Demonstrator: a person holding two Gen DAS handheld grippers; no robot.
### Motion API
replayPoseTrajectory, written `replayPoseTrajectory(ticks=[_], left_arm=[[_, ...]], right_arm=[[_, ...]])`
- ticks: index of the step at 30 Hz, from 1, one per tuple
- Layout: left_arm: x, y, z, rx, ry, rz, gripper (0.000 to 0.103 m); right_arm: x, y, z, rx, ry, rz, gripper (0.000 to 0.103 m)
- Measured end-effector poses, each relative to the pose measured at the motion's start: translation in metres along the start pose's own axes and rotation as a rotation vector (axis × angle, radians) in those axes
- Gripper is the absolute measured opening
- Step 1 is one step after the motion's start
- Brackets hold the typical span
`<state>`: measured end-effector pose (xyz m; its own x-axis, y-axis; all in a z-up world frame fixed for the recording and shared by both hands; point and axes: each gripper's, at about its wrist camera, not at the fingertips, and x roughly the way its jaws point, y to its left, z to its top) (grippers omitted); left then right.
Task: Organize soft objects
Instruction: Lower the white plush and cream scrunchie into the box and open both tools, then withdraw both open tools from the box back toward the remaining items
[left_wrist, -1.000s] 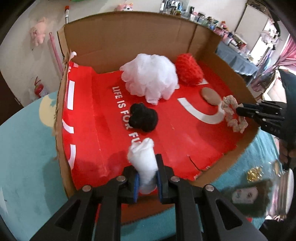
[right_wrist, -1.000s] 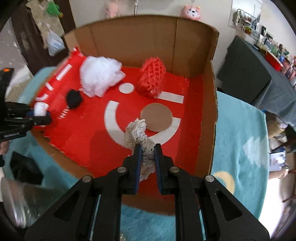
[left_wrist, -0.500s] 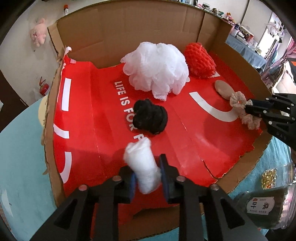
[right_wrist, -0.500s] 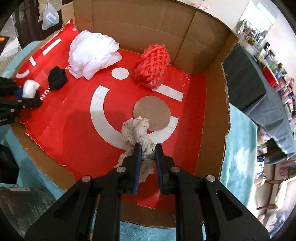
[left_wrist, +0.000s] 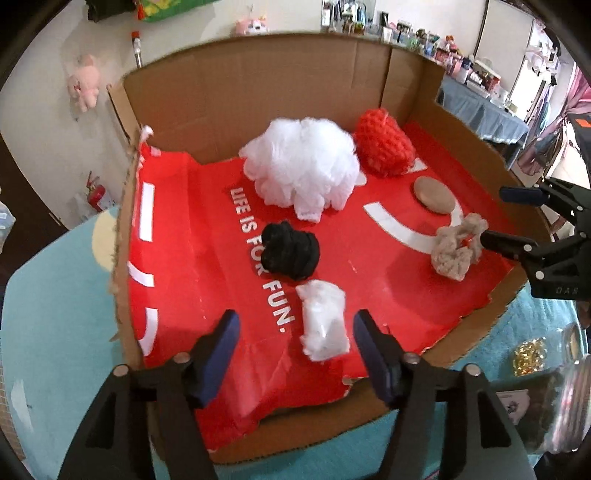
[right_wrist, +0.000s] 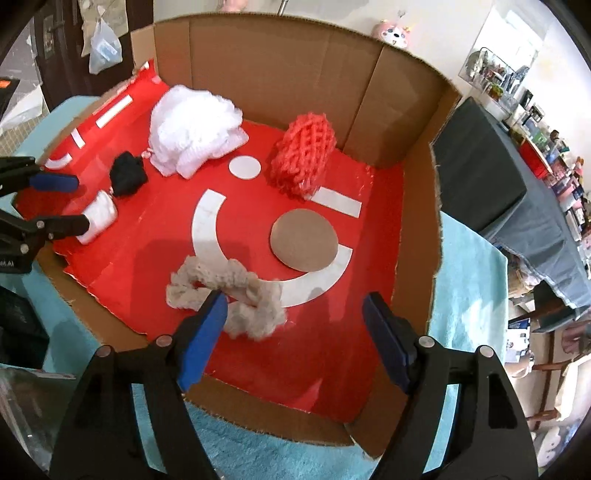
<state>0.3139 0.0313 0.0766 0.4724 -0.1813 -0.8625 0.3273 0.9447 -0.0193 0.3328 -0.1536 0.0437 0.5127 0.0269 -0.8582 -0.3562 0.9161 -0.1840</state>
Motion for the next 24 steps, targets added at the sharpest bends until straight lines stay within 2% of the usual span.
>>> replayPoseTrajectory(ticks=[10,15,24], left_arm=[[-0.072,-0.017,-0.016,-0.023,-0.194,0.031,0.096],[-0.117,-0.030,-0.036,-0.048,-0.310,0.014,0.103],[-0.184,-0.061,-0.081,-0.066,-0.475,-0.022,0.103]], right_arm=[[-0.061,-0.001,-0.010,0.066,-0.090,0.003,0.075],[-0.113,0.007,-0.028,0.100,-0.185,0.028,0.076],[-0.200,0.022,-0.077,0.187,-0.385,0.092,0.083]])
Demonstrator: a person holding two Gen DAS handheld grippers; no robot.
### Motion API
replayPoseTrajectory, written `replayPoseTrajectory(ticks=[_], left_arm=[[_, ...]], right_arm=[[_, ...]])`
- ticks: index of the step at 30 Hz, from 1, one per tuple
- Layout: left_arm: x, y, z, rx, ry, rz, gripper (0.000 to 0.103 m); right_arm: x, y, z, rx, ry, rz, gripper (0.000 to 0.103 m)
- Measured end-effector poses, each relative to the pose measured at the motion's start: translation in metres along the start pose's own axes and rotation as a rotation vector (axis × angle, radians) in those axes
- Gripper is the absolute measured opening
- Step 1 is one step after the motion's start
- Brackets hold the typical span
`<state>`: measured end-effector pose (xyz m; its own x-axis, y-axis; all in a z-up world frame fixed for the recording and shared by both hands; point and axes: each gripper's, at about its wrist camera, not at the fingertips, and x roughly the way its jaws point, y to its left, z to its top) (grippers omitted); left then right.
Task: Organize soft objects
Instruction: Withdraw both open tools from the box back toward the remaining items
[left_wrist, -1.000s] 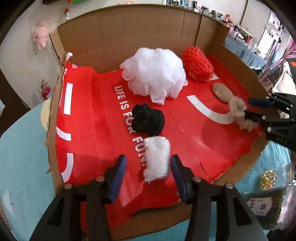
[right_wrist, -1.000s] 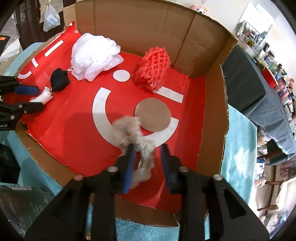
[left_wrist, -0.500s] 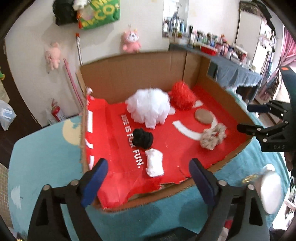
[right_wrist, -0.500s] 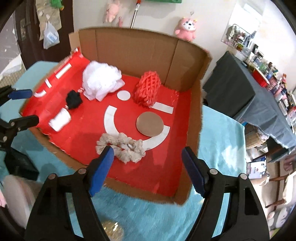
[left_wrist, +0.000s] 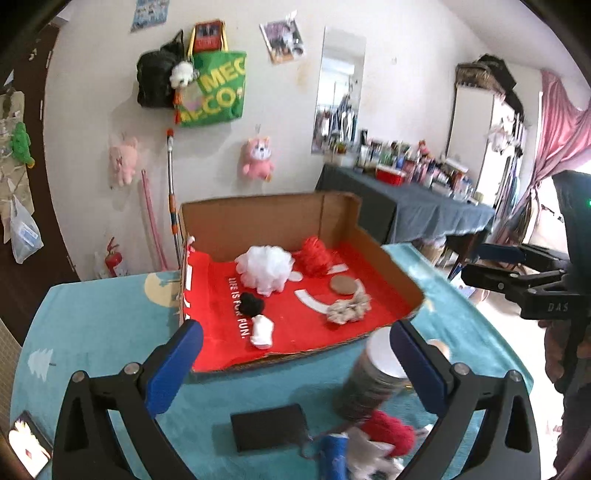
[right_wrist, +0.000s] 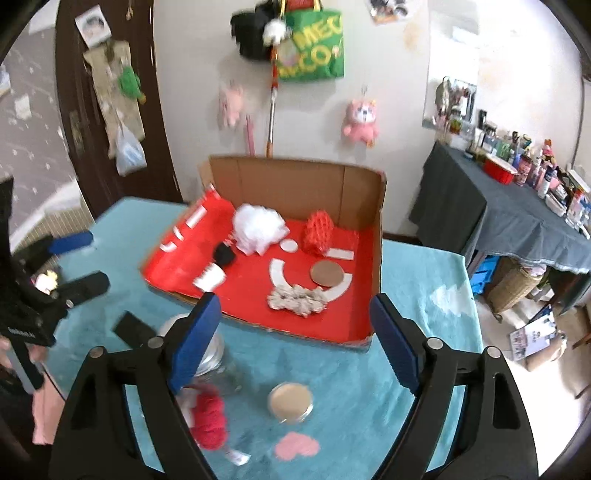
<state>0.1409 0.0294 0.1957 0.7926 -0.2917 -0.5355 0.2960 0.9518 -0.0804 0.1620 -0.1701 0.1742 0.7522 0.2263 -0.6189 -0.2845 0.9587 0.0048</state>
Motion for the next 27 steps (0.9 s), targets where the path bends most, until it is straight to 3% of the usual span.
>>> replayPoseTrajectory(ticks=[4,10,19,27], left_arm=[[-0.029,-0.015,-0.016,0.009,-0.075,0.008,0.103],[-0.050,-0.034,-0.043,0.020,-0.137,0.007,0.103],[-0.056,-0.043,-0.085,-0.051,-0.168,-0.005,0.103],[-0.044,-0.048,-0.118,-0.059,-0.140,0.006,0.103]], right_arm=[[-0.034,0.012,-0.017,-0.015,-0.073,-0.020,0.089],[-0.071,0.030,-0.056,-0.012,-0.190,-0.047,0.090],[-0.077,0.050,-0.112,-0.010,-0.220,-0.093,0.090],[-0.053,0.055,-0.154,0.033,-0.177,-0.096,0.090]])
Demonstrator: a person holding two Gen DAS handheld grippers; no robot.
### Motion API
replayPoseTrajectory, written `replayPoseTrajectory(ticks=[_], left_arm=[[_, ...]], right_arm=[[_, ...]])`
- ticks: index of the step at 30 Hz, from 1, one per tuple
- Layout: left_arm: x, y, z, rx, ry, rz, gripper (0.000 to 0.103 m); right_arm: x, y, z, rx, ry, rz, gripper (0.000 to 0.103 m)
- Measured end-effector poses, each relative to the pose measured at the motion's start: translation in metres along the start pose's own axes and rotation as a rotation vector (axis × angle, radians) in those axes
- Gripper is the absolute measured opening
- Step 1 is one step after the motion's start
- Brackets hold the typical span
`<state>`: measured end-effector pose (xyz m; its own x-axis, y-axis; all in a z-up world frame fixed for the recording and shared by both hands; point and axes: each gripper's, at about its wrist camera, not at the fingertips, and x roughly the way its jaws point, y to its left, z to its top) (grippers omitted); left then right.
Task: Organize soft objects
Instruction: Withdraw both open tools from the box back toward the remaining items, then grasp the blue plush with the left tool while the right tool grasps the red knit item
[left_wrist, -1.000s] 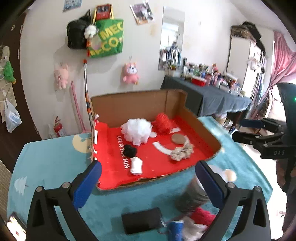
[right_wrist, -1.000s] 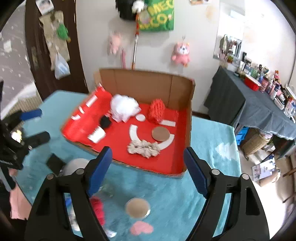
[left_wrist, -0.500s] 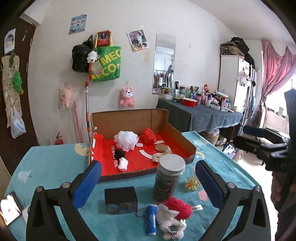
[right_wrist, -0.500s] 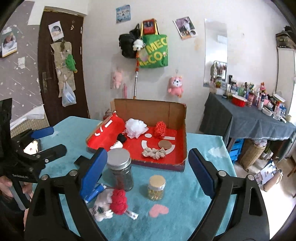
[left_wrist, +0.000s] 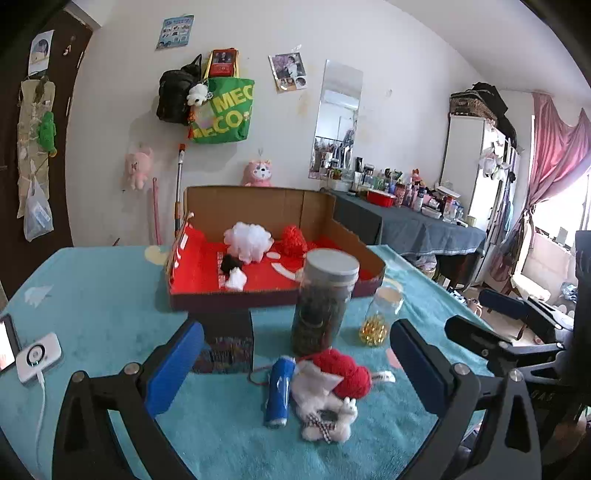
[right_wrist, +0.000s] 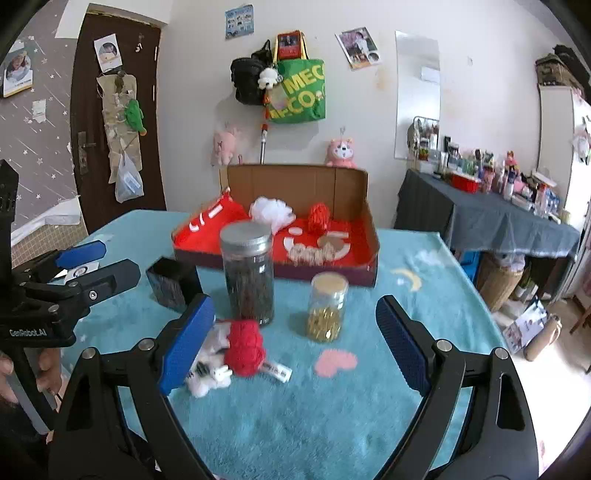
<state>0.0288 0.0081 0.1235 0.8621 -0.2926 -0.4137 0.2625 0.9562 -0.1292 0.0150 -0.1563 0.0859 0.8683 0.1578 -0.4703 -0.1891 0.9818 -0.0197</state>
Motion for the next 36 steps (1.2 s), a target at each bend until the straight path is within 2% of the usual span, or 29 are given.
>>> replayPoseTrajectory(ticks=[5,14,22,36], left_arm=[[0.005,-0.002,-0.021,-0.014,0.012,0.008,0.103],[0.020,-0.006,-0.049,0.000,0.071,0.024,0.103],[0.034,-0.005,-0.073,-0.001,0.141,0.049,0.103],[0.048,0.009,-0.082,-0.024,0.203,0.065,0.103]], right_arm=[[0.011,-0.005,-0.021,0.054,0.028,0.040,0.090],[0.025,-0.008,-0.048,0.075,0.046,-0.010,0.090],[0.043,-0.010,-0.069,0.095,0.110,-0.013,0.090],[0.058,-0.014,-0.080,0.112,0.162,-0.014,0.090]])
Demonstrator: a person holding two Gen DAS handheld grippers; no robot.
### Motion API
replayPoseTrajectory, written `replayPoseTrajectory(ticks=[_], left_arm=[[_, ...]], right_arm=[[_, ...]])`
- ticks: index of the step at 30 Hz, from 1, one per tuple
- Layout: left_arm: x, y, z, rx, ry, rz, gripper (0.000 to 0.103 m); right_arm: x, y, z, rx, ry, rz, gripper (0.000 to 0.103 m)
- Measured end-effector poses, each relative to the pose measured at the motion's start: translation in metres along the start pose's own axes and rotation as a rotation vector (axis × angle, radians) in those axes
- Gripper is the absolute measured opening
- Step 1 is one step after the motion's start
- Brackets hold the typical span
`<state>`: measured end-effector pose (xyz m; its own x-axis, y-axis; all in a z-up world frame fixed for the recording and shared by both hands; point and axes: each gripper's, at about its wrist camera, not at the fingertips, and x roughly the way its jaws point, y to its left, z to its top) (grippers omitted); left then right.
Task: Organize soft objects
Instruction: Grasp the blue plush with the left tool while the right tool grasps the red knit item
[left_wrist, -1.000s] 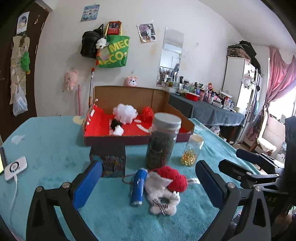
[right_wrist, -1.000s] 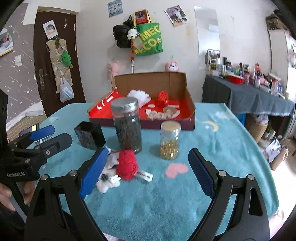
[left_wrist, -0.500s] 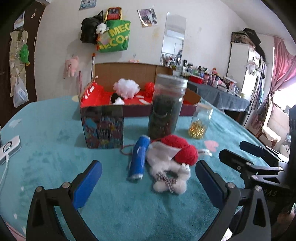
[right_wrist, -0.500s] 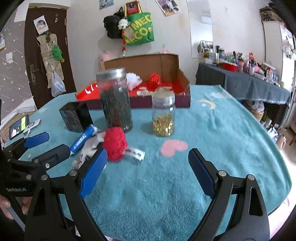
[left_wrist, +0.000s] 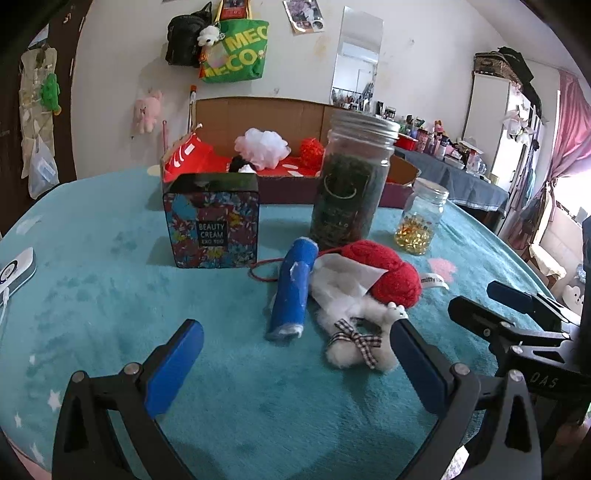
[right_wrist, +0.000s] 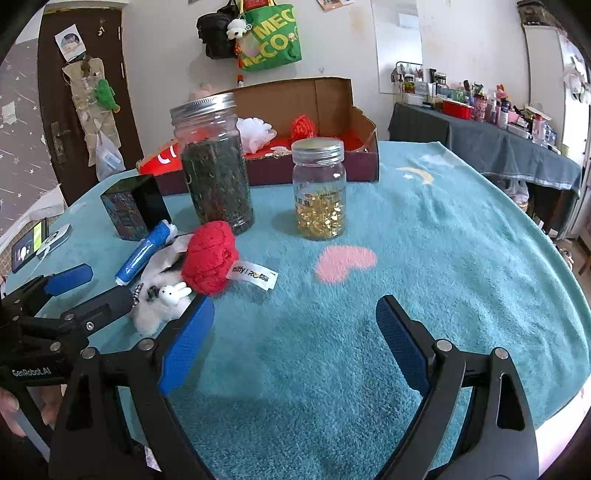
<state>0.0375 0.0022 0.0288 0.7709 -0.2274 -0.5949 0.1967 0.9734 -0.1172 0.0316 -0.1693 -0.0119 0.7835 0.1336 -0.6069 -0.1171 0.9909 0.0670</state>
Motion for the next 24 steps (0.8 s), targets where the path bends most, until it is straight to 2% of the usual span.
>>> replayPoseTrajectory(ticks=[8,11,14,15,16,17,18,19,20,21,24], left_arm=[[0.007,0.010,0.017,0.003,0.034,0.010,0.101],[0.016,0.015,0.024,0.012,0.061,0.014,0.095],[0.028,0.021,0.029,0.006,0.123,-0.020,0.077],[0.033,0.023,0.030,-0.001,0.151,-0.049,0.066],[0.035,0.024,0.030,-0.003,0.162,-0.063,0.060],[0.037,0.024,0.030,0.002,0.165,-0.064,0.058],[0.037,0.023,0.031,0.018,0.161,-0.074,0.046],[0.038,0.023,0.032,0.023,0.164,-0.091,0.027],[0.039,0.023,0.032,0.019,0.172,-0.119,0.021],[0.038,0.023,0.033,0.011,0.177,-0.128,0.022],[0.033,0.020,0.034,0.020,0.170,-0.159,0.021]], right_arm=[[0.017,0.001,0.020,0.017,0.062,0.118,0.090],[0.030,0.003,0.033,0.018,0.096,0.147,0.090],[0.049,0.005,0.043,0.038,0.173,0.218,0.090],[0.056,0.007,0.046,0.040,0.201,0.252,0.090],[0.061,0.010,0.047,0.035,0.224,0.269,0.088],[0.063,0.013,0.048,0.022,0.231,0.269,0.079],[0.065,0.017,0.049,0.005,0.231,0.273,0.070],[0.066,0.018,0.050,0.001,0.239,0.312,0.053],[0.068,0.018,0.050,0.013,0.257,0.374,0.034],[0.069,0.018,0.050,0.030,0.269,0.409,0.031],[0.063,0.016,0.050,0.025,0.254,0.421,0.030]])
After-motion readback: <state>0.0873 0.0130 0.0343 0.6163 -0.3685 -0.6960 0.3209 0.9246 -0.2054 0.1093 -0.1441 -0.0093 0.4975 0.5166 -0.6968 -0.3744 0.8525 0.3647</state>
